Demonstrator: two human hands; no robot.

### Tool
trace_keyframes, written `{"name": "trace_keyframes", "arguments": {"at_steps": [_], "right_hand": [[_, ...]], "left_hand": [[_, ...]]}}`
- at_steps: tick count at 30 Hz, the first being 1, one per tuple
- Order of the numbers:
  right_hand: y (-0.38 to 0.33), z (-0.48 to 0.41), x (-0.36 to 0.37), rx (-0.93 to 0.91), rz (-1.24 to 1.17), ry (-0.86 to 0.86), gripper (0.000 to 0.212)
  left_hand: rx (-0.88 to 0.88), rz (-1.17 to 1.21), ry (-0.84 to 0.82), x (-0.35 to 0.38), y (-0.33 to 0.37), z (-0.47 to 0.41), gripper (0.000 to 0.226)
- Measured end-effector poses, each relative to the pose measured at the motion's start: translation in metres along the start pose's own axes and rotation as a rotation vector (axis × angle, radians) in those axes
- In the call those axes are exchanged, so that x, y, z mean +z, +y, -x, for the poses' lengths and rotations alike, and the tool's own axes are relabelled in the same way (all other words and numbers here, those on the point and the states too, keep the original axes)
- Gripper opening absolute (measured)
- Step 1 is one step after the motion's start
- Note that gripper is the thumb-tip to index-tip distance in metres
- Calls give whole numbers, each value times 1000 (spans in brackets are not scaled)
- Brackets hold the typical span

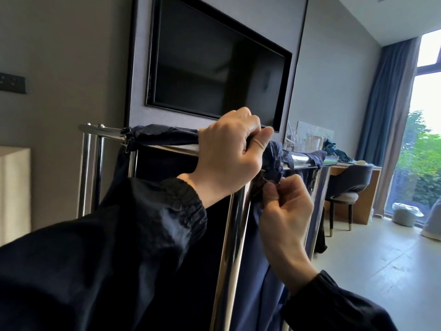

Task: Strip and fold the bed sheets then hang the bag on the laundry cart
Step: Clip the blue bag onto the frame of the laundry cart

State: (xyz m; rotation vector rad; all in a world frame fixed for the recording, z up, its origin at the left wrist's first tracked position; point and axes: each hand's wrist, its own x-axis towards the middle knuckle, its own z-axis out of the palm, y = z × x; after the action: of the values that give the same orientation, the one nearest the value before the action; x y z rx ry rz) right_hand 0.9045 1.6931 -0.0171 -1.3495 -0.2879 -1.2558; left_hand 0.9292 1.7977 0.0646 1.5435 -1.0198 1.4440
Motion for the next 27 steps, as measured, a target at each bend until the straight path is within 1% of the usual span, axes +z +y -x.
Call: {"name": "trace_keyframes", "arguments": {"at_steps": [2, 5, 7, 12, 16, 19, 21, 24, 27], "right_hand": [[0, -2, 1, 35, -40, 1, 27], [-2, -9, 1, 83, -107, -25, 32], [-2, -11, 1, 80, -143, -52, 34], [3, -7, 3, -128, -140, 11, 29], [1, -2, 3, -150, -156, 43, 29], [-2, 3, -6, -235, -20, 8, 26], [-5, 3, -8, -260, 61, 7, 24], [-5, 4, -5, -192, 81, 25, 22], [-7, 8, -2, -33, 17, 18, 23]], "left_hand": [[2, 4, 3, 0, -1, 0, 33], [4, 12, 15, 0, -1, 1, 33], [16, 14, 23, 1, -1, 1, 33], [32, 16, 20, 1, -2, 0, 34], [12, 3, 27, 0, -4, 0, 34], [9, -11, 16, 0, -6, -1, 34], [3, -9, 8, 1, -8, -1, 34], [-7, -7, -1, 1, -9, -1, 34], [-15, -23, -22, -1, -9, -2, 34]]}}
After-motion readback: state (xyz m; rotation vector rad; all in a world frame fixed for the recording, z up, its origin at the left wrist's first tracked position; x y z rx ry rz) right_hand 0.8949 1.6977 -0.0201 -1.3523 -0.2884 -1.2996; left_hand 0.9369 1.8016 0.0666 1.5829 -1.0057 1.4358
